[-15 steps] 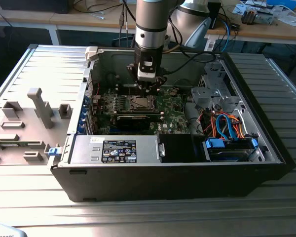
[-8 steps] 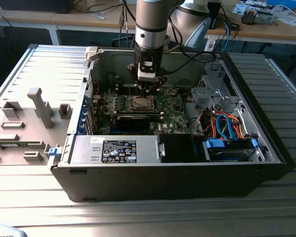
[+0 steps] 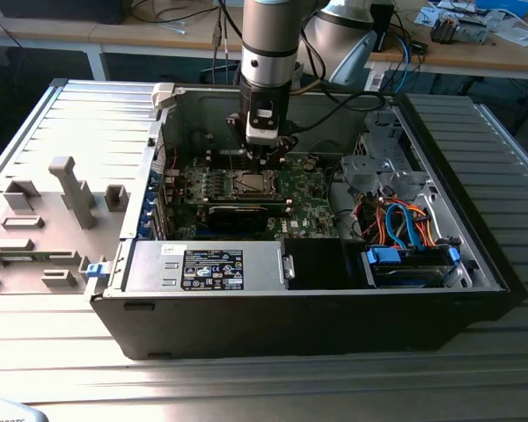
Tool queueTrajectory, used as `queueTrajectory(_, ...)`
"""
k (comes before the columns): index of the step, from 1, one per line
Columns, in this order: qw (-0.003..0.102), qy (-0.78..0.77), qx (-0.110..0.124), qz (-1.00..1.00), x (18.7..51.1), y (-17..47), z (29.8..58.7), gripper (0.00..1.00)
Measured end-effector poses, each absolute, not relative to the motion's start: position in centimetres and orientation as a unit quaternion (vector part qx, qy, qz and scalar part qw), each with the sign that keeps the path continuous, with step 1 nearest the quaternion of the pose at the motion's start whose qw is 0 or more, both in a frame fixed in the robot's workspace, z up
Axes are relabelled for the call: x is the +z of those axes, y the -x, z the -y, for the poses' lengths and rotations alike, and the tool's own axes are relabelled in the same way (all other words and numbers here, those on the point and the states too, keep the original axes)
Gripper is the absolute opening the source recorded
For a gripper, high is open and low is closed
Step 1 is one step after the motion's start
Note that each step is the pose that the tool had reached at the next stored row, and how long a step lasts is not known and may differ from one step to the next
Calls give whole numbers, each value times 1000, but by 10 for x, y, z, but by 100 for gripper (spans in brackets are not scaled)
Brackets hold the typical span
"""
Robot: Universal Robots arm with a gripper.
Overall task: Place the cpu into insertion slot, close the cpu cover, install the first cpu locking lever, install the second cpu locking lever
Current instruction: 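Install the first cpu locking lever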
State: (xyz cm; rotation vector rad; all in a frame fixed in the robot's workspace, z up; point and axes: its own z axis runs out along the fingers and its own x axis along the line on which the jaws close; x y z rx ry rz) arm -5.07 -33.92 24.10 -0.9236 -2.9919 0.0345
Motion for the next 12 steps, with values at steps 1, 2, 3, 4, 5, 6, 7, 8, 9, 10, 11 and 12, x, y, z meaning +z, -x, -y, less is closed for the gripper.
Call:
queueTrajectory(1, 5, 295, 11, 956, 241, 51, 339, 11)
queueTrajectory(2, 5, 294, 11, 956, 241, 51, 339, 11)
queueTrajectory(3, 5, 294, 11, 956, 241, 51, 339, 11)
queueTrajectory(4, 5, 294, 11, 956, 241, 51, 339, 11)
queueTrajectory(5, 5, 293, 11, 956, 241, 51, 339, 11)
queueTrajectory(6, 5, 293, 11, 956, 241, 51, 339, 11)
queueTrajectory(7, 5, 292, 11, 956, 241, 51, 339, 11)
queueTrajectory(8, 5, 292, 11, 956, 241, 51, 339, 11)
queueTrajectory(9, 5, 291, 11, 956, 241, 51, 339, 11)
queueTrajectory(10, 5, 291, 11, 957, 241, 51, 339, 11)
queueTrajectory(11, 5, 291, 11, 957, 241, 51, 339, 11)
queueTrajectory(12, 5, 290, 11, 957, 241, 51, 339, 11)
